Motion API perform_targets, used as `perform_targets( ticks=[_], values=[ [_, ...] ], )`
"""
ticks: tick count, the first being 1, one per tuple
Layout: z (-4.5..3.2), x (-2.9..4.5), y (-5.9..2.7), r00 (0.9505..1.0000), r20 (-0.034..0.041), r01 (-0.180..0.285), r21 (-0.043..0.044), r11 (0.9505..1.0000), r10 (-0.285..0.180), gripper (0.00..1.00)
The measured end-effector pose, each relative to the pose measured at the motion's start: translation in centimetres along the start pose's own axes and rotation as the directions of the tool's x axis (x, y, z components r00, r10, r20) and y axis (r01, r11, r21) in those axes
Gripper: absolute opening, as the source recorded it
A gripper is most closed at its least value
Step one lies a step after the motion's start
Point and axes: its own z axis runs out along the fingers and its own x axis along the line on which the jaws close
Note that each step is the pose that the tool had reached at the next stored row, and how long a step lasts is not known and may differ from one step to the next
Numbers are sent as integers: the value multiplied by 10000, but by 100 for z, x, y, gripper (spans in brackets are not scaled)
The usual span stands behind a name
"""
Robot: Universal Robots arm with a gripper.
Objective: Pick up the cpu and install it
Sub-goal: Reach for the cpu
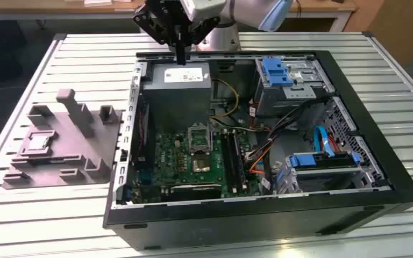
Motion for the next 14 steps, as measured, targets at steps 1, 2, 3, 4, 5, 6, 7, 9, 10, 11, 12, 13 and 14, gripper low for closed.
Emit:
perform_targets(
  ticks=[1,2,3,4,5,6,7,9,10,11,12,13,14],
  values=[
    [0,0,0,10000,0,0,0,10000,0,11],
    [0,0,0,10000,0,0,0,10000,0,11],
    [0,0,0,10000,0,0,-1,10000,0,11],
    [0,0,0,10000,0,0,0,10000,0,11],
    [0,0,0,10000,0,0,0,10000,0,11],
    [0,1,0,10000,0,1,0,10000,-1,11],
    [0,3,0,10000,0,0,0,10000,0,11],
    [0,17,-1,10000,0,0,0,10000,0,11],
    [-1,27,-2,10000,0,0,-1,10000,0,11],
    [-1,38,-3,10000,0,0,0,10000,0,11],
    [-1,48,-4,10000,0,0,0,10000,0,11],
    [-1,57,-4,10000,0,0,-1,10000,0,11],
    [-2,65,-5,10000,0,0,-1,10000,0,11]
  ],
)
